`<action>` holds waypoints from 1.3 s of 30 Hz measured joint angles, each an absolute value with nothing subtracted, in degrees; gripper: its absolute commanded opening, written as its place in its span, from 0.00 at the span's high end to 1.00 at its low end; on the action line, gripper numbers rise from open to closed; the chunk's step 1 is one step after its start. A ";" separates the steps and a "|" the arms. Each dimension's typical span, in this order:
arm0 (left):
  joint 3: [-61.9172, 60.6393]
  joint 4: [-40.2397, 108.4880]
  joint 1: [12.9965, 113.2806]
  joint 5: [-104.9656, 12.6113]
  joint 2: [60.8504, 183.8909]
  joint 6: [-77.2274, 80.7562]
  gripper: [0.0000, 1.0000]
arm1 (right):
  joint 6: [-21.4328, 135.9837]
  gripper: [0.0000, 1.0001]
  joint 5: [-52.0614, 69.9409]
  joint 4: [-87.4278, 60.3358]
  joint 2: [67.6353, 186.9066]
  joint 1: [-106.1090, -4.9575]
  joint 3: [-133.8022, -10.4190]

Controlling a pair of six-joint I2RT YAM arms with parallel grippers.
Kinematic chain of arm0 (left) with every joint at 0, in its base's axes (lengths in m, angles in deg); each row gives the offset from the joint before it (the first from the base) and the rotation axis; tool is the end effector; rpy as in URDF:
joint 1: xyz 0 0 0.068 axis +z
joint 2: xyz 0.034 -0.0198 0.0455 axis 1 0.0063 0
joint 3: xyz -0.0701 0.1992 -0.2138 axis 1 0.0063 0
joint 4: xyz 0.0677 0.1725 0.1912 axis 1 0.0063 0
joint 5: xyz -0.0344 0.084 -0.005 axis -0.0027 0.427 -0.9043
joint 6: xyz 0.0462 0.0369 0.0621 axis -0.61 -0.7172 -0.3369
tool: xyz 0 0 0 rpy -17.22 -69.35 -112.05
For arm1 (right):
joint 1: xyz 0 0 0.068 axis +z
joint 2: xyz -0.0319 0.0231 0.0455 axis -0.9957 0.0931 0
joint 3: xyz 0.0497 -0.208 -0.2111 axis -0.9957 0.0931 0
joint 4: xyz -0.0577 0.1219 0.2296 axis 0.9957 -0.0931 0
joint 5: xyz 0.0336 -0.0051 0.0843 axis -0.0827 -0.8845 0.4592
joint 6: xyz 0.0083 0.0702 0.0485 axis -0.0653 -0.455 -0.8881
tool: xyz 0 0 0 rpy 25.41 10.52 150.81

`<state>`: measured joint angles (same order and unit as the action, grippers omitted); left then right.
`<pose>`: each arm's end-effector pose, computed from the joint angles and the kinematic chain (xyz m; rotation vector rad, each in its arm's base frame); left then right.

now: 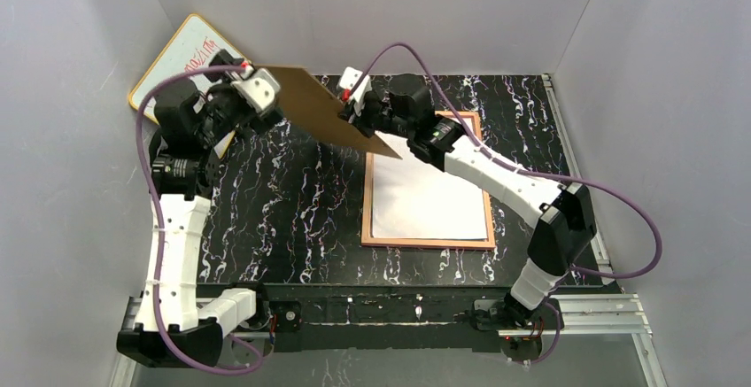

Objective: Put the photo into the frame

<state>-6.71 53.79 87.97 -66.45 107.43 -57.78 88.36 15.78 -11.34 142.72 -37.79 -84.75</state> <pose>0.2349 -0.0430 0.5020 0.9928 1.2199 0.2449 0.2977 0.3453 0.4104 -1.1439 1.2694 0.5077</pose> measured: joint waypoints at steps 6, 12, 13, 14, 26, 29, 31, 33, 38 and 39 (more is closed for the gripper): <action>-15.80 49.70 87.97 -62.25 113.62 -43.75 0.02 | 67.51 0.99 13.37 -14.51 140.23 -41.39 -88.72; -17.70 49.96 87.97 -58.01 116.90 -36.51 0.02 | 45.78 0.99 19.41 -18.75 138.18 -55.51 -93.53; -17.61 50.18 87.97 -57.47 117.18 -35.99 0.02 | 43.14 0.99 20.13 -20.04 137.72 -57.94 -93.64; -17.35 50.45 87.97 -57.05 117.33 -35.62 0.02 | 40.78 0.99 20.85 -21.97 137.50 -60.17 -94.06; -10.84 61.75 87.97 -57.93 123.19 -37.15 0.02 | 28.56 0.99 44.81 -42.21 137.17 -81.28 -91.46; -8.11 64.11 87.90 -58.71 125.94 -37.45 0.02 | 31.08 0.99 47.08 -46.69 137.08 -84.67 -89.20; -6.64 65.40 87.40 -58.98 127.91 -37.23 0.02 | 34.27 0.99 47.14 -50.36 137.08 -85.09 -88.51; -6.18 66.16 86.46 -58.82 129.86 -36.97 0.02 | 37.46 0.99 47.80 -53.72 137.13 -84.80 -88.46; -5.50 66.84 82.85 -59.11 133.46 -36.60 0.02 | 43.34 0.99 50.33 -57.92 139.29 -84.02 -88.70; -5.11 66.90 82.41 -59.24 133.51 -36.64 0.02 | 44.12 0.99 50.66 -58.31 140.36 -83.99 -88.72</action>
<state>-5.11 66.90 82.41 -59.24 133.51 -36.64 44.12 50.66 -58.31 140.36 -83.99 -88.72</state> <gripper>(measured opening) 0.981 0.052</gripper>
